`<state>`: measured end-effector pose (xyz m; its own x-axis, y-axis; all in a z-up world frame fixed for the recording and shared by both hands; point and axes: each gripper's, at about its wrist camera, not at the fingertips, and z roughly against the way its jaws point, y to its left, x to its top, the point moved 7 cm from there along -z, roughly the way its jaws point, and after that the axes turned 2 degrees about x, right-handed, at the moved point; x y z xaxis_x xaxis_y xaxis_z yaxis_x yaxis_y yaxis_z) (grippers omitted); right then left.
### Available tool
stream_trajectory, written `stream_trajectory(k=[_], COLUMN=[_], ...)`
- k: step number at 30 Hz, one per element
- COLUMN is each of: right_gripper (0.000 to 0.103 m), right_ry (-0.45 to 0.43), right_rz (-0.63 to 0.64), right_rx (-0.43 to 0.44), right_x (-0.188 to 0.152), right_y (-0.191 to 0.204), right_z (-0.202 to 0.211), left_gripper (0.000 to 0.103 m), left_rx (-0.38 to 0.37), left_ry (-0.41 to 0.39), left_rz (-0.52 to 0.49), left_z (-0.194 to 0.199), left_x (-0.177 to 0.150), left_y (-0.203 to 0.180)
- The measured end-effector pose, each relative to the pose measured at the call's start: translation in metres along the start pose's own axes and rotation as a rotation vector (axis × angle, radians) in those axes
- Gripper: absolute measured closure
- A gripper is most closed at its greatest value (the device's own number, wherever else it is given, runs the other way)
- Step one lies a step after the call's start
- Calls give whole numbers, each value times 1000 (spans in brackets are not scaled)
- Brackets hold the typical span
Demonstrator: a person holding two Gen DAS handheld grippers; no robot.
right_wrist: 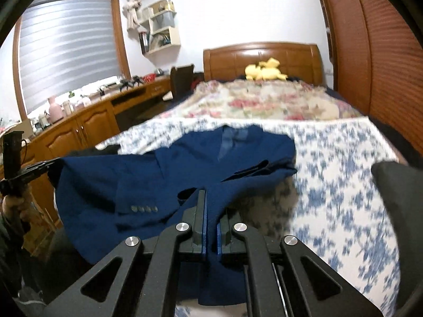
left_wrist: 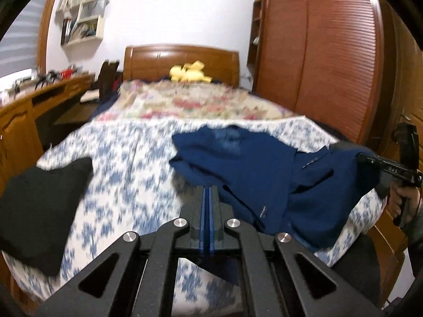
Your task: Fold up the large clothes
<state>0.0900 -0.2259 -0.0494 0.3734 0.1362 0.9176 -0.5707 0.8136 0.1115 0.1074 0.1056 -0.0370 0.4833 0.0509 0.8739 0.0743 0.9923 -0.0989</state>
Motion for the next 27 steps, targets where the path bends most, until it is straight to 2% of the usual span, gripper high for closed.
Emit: stream_trajectory(k=[8,12,18,21,27], right_gripper=[99,99,99,99,99], right_ry=[-115,-180,-223,-211,-114], right_rz=[42,79,125,153,186], right_rx=[18,25,39,11,40], right_x=[44,61,75,74,74], right_y=[21,34,54,56,59], right_z=[48,84,129,129,73], left_gripper=[101,101,103,103,103], left_rx=[-24,-29,-45,-21,11], left_ry=[-182,-233,-320,-302,-209], left_rz=[-8,-41,-65,-88,-71], left_z=[41,61,99,96,54], left_x=[86,111,139,136,106], left_y=[-15,-23,-33,-34,-15])
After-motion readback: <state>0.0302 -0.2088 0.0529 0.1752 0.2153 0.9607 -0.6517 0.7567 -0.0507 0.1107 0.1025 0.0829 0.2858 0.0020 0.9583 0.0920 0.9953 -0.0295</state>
